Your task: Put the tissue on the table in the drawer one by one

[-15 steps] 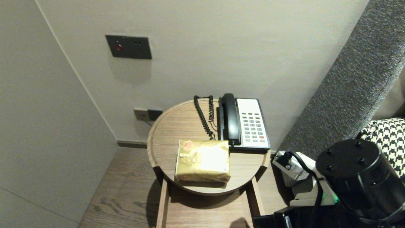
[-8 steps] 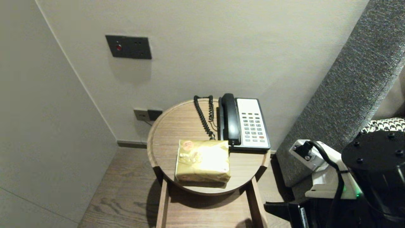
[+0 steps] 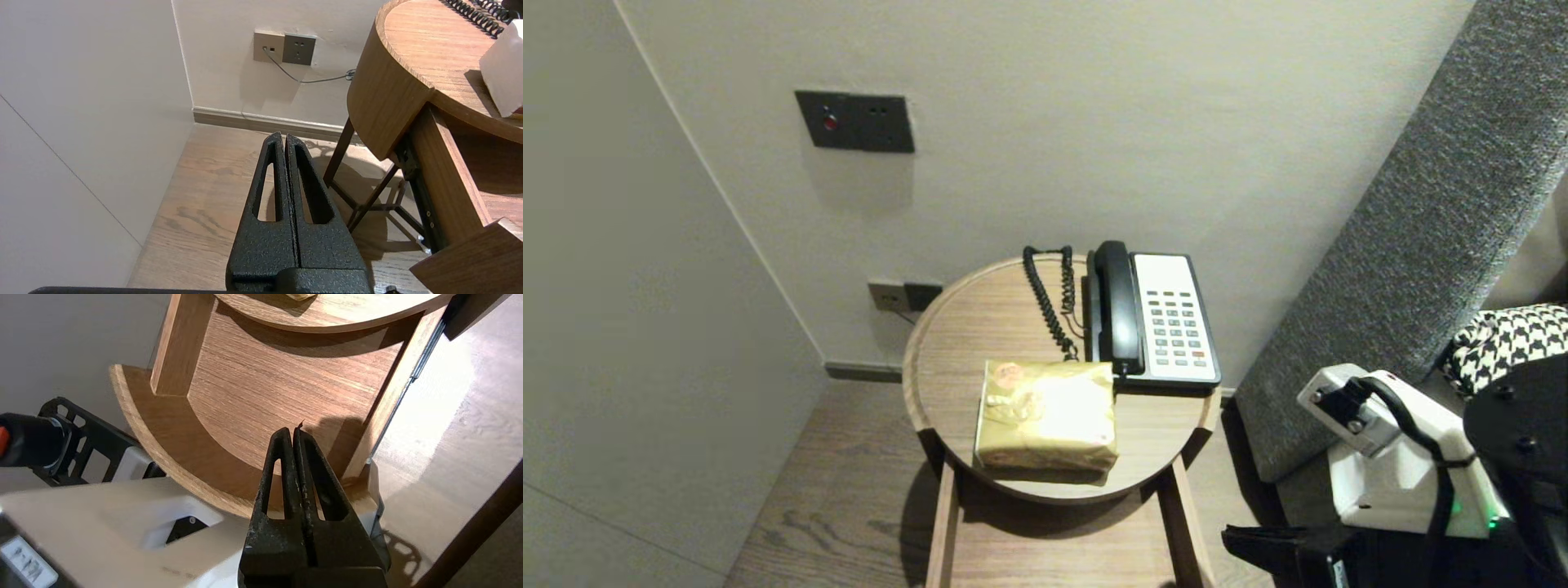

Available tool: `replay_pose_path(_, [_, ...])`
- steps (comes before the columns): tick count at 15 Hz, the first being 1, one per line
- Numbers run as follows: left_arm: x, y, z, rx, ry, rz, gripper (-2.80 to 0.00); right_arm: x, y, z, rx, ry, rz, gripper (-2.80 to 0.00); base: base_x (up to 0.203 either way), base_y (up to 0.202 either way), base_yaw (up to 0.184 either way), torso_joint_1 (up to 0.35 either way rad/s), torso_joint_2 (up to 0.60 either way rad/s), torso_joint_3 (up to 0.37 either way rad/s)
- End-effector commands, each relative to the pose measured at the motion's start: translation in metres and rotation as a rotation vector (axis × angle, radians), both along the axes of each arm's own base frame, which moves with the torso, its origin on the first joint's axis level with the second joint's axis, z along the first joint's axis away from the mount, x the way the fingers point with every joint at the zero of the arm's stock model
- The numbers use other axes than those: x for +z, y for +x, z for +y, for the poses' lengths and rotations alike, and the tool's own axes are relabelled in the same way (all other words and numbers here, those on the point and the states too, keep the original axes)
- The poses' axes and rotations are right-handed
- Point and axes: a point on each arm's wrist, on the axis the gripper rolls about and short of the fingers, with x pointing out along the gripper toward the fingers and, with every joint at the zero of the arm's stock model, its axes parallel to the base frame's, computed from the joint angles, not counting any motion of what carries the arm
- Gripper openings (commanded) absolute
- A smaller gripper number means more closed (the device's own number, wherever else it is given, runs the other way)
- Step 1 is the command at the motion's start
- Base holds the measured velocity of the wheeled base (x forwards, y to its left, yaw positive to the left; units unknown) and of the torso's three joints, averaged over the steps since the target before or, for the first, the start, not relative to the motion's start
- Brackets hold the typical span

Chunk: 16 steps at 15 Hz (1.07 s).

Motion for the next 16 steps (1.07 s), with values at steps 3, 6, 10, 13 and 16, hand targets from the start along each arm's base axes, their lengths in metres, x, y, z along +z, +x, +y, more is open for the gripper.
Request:
replay_pose_path(3, [0.000,0.000,0.000,0.001,0.000,-0.002,-2.80,0.012,-0.010,-0.013,-0.012,0.009,-0.096,-2.80,0.000,0.000,0.000,0.000,0.00,0.000])
replay_pose_path(6, [0.000,0.000,0.000,0.001,0.000,-0.002,-2.80,0.023,-0.013,-0.017,0.048,-0.007,-0.174,-2.80,0.000,0.000,0.000,0.000,0.00,0.000])
replay_pose_path(10, [0.000,0.000,0.000,0.001,0.000,-0.002,-2.80,0.030,-0.005,-0.007,0.083,-0.059,-0.231,-2.80,0.000,0.000,0.000,0.000,0.00,0.000])
replay_pose_path(13, [0.000,0.000,0.000,0.001,0.000,-0.002,-2.80,0.031,-0.004,-0.004,0.083,-0.072,-0.245,-2.80,0.000,0.000,0.000,0.000,0.00,0.000])
replay_pose_path(16, [0.000,0.000,0.000,0.001,0.000,-0.002,-2.80,0.035,0.003,0.003,0.066,-0.137,-0.301,-2.80,0.000,0.000,0.000,0.000,0.00,0.000])
